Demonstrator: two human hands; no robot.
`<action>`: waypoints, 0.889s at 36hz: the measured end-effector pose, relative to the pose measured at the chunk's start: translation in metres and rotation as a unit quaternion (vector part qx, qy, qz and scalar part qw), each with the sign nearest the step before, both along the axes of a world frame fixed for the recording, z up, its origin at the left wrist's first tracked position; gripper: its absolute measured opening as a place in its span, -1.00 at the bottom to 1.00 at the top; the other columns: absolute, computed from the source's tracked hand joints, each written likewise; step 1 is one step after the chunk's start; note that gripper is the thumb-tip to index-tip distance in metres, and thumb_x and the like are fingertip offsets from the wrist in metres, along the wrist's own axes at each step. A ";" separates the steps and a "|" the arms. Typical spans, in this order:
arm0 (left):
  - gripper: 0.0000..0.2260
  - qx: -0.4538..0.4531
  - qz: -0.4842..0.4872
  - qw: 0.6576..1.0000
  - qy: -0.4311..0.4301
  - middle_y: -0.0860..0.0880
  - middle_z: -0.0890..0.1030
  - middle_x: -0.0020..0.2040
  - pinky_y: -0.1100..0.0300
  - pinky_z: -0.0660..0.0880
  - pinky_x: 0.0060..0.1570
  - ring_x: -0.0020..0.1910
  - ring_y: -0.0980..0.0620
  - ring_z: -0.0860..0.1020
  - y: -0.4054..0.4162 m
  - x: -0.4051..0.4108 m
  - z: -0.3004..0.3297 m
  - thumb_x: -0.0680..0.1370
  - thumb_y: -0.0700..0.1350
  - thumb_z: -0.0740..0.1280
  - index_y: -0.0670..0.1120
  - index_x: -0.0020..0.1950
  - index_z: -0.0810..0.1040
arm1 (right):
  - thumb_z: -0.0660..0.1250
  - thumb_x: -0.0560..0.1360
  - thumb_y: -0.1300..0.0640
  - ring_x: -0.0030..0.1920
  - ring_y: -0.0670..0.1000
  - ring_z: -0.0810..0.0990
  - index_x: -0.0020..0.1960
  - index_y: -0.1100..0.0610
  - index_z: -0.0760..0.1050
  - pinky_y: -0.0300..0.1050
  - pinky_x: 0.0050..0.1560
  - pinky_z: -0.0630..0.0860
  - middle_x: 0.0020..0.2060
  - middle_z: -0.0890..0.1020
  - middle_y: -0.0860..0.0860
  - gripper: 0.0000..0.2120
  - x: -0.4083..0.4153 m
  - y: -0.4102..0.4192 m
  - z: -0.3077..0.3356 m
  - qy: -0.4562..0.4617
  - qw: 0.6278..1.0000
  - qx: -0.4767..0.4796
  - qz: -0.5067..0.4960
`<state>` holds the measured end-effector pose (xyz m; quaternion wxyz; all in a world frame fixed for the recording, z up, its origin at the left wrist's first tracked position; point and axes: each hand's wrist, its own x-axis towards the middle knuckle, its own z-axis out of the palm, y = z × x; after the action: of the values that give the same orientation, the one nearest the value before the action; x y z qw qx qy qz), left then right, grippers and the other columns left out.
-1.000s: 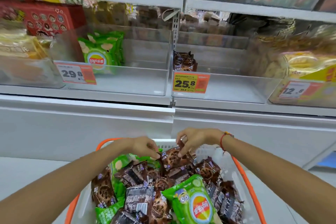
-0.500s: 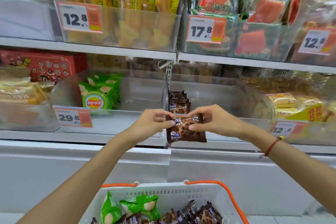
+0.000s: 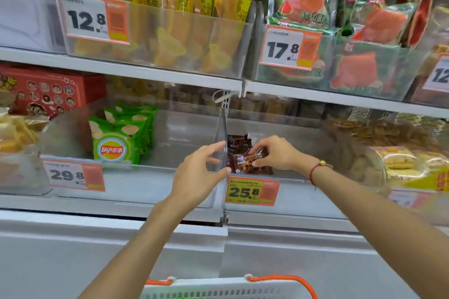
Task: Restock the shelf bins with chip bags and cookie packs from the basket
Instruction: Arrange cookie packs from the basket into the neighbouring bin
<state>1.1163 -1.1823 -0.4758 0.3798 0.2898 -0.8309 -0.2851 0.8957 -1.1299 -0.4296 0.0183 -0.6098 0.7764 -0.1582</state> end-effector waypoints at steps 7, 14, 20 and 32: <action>-0.46 0.019 -0.008 1.000 -0.022 0.28 0.58 0.08 0.16 0.51 0.04 -0.04 0.42 0.51 -0.003 0.006 0.005 0.39 0.12 0.49 0.34 0.32 0.39 | 0.52 0.38 0.04 0.01 -0.03 0.56 0.05 -0.01 0.63 -0.14 -0.10 0.43 -0.05 0.61 -0.10 -0.75 0.004 -0.021 -0.019 0.064 0.998 0.025 0.010; -0.39 0.008 -0.005 1.000 -0.025 0.33 0.55 0.10 0.19 0.51 0.03 -0.03 0.45 0.50 -0.001 0.007 0.004 0.34 0.13 0.53 0.33 0.33 0.39 | 0.49 0.40 0.08 0.02 0.00 0.56 0.13 -0.03 0.57 -0.12 -0.17 0.45 -0.01 0.63 -0.07 -0.69 0.009 -0.026 -0.020 0.163 0.985 0.009 0.058; -0.39 0.006 -0.002 1.000 -0.027 0.34 0.56 0.11 0.20 0.51 0.02 -0.04 0.45 0.51 -0.002 0.006 0.004 0.33 0.13 0.54 0.33 0.32 0.40 | 0.47 0.40 0.20 -0.03 -0.01 0.55 0.09 0.00 0.58 -0.14 -0.17 0.39 -0.06 0.61 -0.07 -0.71 0.015 -0.027 -0.020 0.124 0.990 0.040 0.047; -0.38 -0.003 -0.046 0.996 0.081 0.19 0.49 0.24 0.38 0.41 -0.05 0.11 0.25 0.51 0.006 0.007 -0.006 0.36 -0.16 0.55 0.08 0.36 0.42 | 0.44 0.44 0.14 -0.03 -0.04 0.54 0.21 -0.03 0.53 -0.03 -0.03 0.54 0.03 0.58 -0.05 -0.65 0.028 0.012 0.004 0.077 0.996 -0.032 0.030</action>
<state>1.1237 -1.1763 -0.4818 0.4335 0.2265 -0.8104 -0.3226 0.9237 -1.1175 -0.4256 -0.0559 -0.6438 0.7511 -0.1351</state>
